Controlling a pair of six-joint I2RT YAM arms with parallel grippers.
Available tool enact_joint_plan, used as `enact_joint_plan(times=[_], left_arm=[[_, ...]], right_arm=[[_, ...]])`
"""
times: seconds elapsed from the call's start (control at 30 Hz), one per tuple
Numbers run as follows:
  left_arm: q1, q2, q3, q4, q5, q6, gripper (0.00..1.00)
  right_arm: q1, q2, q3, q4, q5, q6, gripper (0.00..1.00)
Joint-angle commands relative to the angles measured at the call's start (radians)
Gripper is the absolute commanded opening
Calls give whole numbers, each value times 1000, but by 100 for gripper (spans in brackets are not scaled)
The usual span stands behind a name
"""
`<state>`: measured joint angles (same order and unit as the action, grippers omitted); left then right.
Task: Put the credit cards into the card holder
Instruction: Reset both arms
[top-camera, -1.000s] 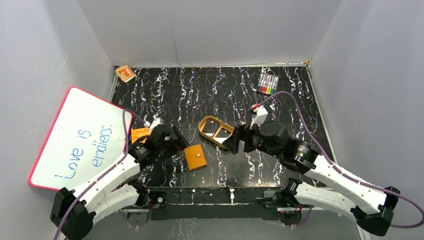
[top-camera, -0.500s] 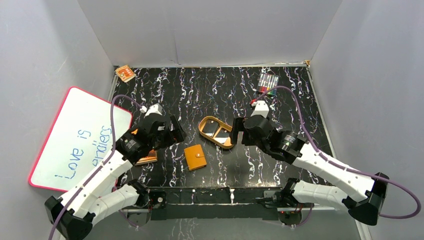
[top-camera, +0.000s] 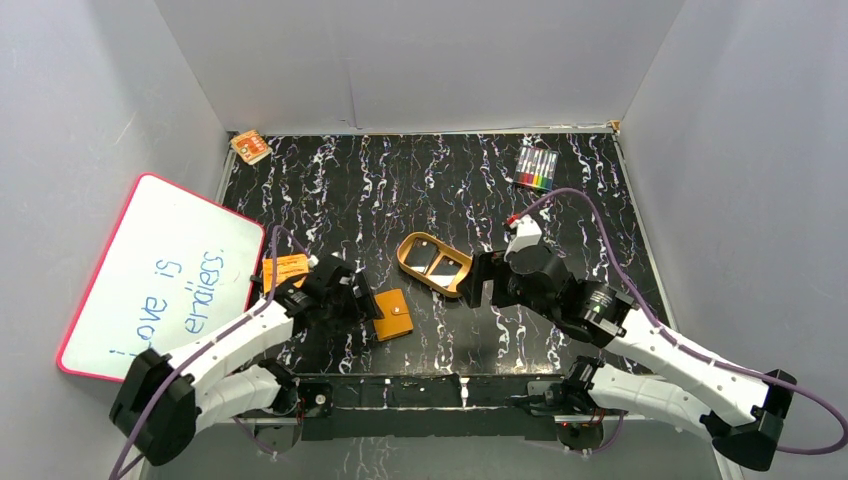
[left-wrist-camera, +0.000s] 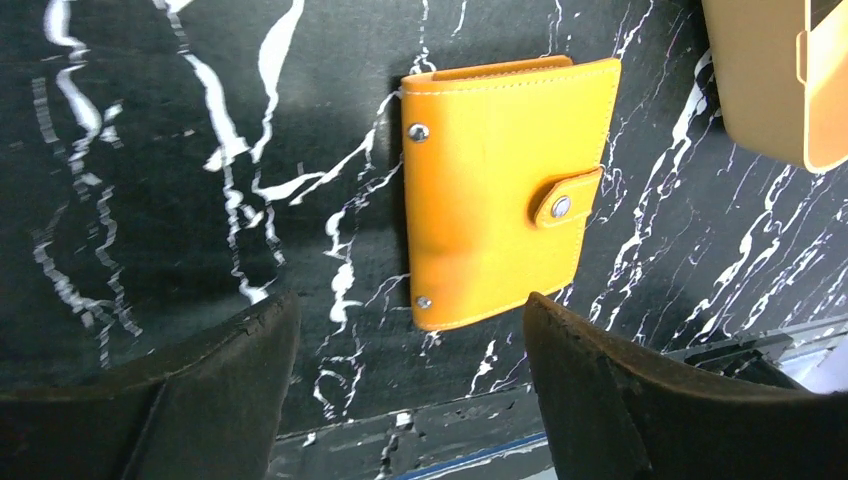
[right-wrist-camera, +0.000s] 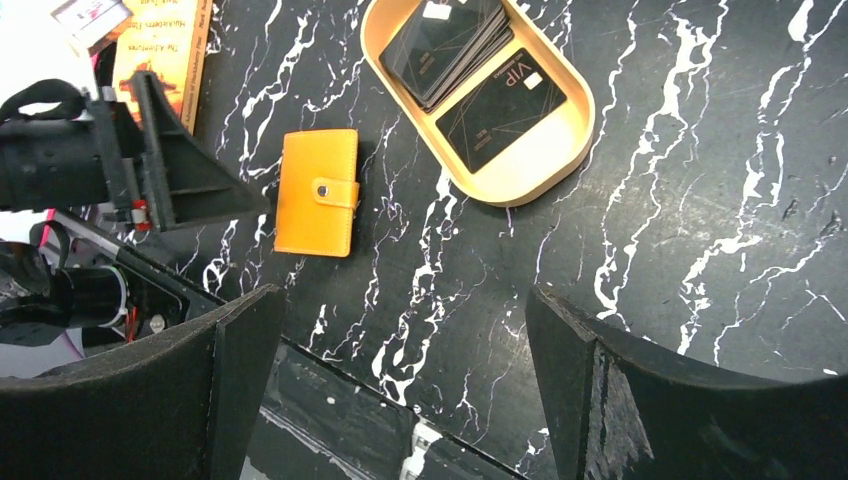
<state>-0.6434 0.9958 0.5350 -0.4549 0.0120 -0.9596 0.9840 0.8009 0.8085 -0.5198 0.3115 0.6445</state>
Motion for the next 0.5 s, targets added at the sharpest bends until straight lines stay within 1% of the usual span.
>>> enact_joint_plan(times=[0.0, 0.17, 0.3, 0.4, 0.47], left_arm=[[5, 78, -16, 158, 93, -31, 77], [5, 159, -37, 252, 129, 1, 75], [5, 247, -44, 335, 205, 29, 73], [5, 280, -20, 381, 254, 57, 74], [6, 275, 7, 372, 253, 75, 74]], right_arm=[[2, 16, 33, 35, -41, 7, 99], [1, 18, 31, 54, -74, 8, 99], [2, 20, 42, 51, -81, 5, 99], [1, 22, 52, 41, -78, 0, 99], [1, 19, 58, 32, -71, -2, 98]])
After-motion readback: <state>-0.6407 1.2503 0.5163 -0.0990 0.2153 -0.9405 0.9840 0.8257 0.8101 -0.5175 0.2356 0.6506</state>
